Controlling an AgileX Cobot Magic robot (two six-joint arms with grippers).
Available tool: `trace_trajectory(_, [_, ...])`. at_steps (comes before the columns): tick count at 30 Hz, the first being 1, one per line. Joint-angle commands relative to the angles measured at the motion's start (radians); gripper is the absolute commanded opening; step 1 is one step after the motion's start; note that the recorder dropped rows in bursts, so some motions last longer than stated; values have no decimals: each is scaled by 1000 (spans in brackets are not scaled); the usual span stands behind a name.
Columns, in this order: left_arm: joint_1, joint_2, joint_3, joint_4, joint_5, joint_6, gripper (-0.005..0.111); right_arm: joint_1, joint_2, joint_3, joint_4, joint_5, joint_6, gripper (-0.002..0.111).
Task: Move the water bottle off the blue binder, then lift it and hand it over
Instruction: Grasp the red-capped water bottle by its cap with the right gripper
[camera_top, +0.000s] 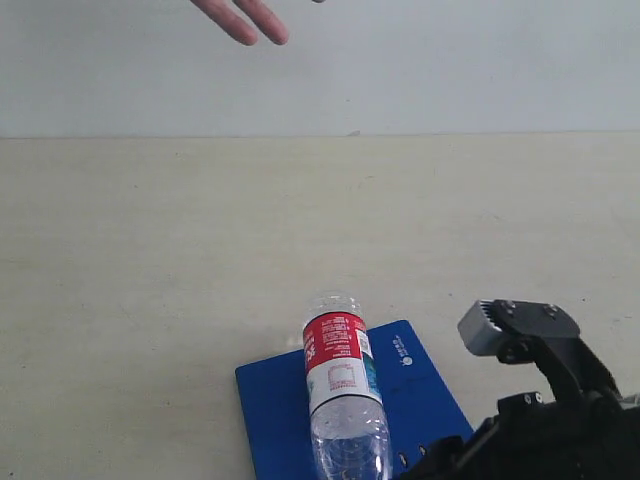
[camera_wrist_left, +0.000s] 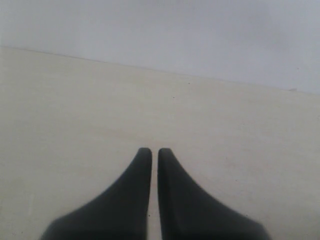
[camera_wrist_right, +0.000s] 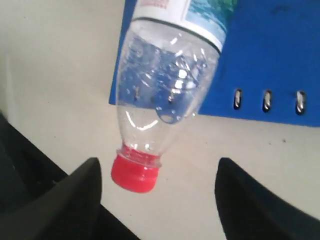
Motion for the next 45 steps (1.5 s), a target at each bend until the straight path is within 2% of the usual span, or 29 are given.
trace_trajectory(1, [-3, -3, -1, -7, -7, -9, 4, 3, 26, -54, 70, 16, -71, 59])
trace_trajectory(18, [-3, -3, -1, -7, -7, -9, 4, 3, 178, -58, 179, 94, -109, 59])
trace_trajectory(30, [-3, -3, -1, -7, -7, -9, 4, 3, 333, -58, 375, 107, -332, 59])
trace_trajectory(35, [-3, -3, -1, -7, -7, -9, 4, 3, 388, -58, 616, 143, -541, 59])
trace_trajectory(41, [-3, -3, -1, -7, -7, -9, 4, 3, 425, -60, 616, 202, -604, 59])
trace_trajectory(43, [-3, -3, -1, -7, -7, -9, 4, 3, 427, -60, 616, 202, -609, 52])
trace_trajectory(45, [-3, -3, -1, -7, -7, -9, 4, 3, 427, -60, 616, 202, -611, 39])
